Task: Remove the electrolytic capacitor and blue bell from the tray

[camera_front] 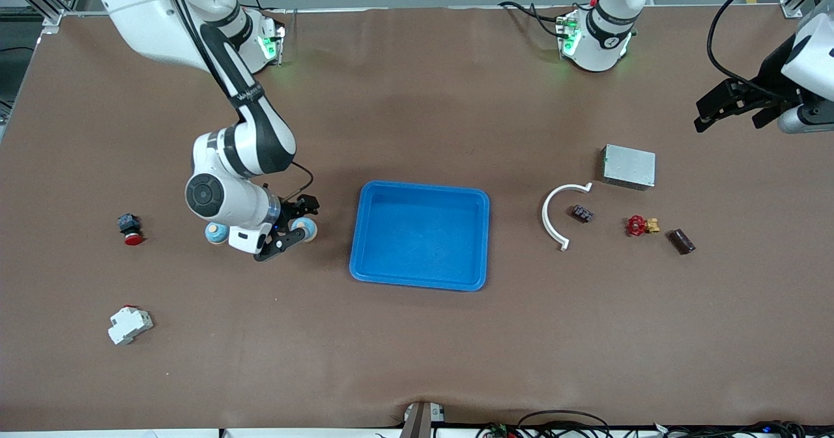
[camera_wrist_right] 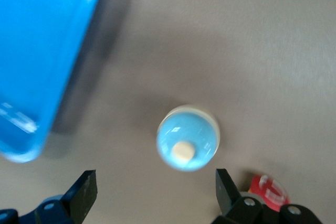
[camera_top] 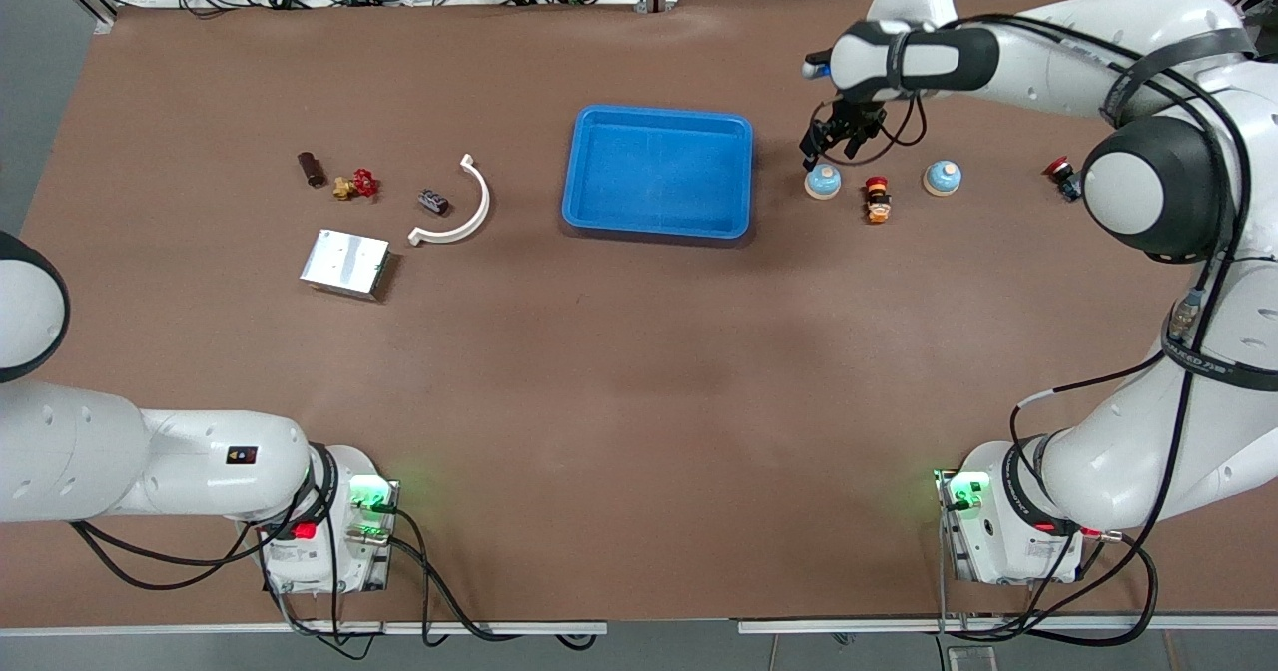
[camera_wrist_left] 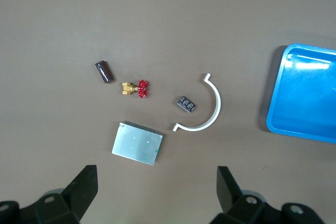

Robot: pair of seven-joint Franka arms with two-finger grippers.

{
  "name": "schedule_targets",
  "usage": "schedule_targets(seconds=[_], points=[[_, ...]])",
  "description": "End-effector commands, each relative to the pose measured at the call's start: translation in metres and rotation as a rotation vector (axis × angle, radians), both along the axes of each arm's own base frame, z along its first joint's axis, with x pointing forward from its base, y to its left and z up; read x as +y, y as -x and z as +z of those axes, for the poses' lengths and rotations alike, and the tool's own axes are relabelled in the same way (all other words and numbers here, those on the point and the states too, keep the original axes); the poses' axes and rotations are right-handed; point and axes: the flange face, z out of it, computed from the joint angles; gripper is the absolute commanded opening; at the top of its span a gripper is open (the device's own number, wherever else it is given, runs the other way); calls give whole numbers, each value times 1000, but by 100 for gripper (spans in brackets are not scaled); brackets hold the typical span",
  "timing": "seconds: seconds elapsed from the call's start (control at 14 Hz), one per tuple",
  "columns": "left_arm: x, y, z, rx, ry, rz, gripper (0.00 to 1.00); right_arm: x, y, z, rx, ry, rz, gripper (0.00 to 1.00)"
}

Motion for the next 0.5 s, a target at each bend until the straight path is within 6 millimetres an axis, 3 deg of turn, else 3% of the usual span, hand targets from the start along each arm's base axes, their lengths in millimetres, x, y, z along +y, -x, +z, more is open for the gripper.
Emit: schedule_targets(seconds=[0.0,0.43], points=[[1,-3,5,-8,22,1,100,12,15,53,42,25,-83,100],[2,1,7,5,20,-10,100,-5,43,146,69,87,-123,100]])
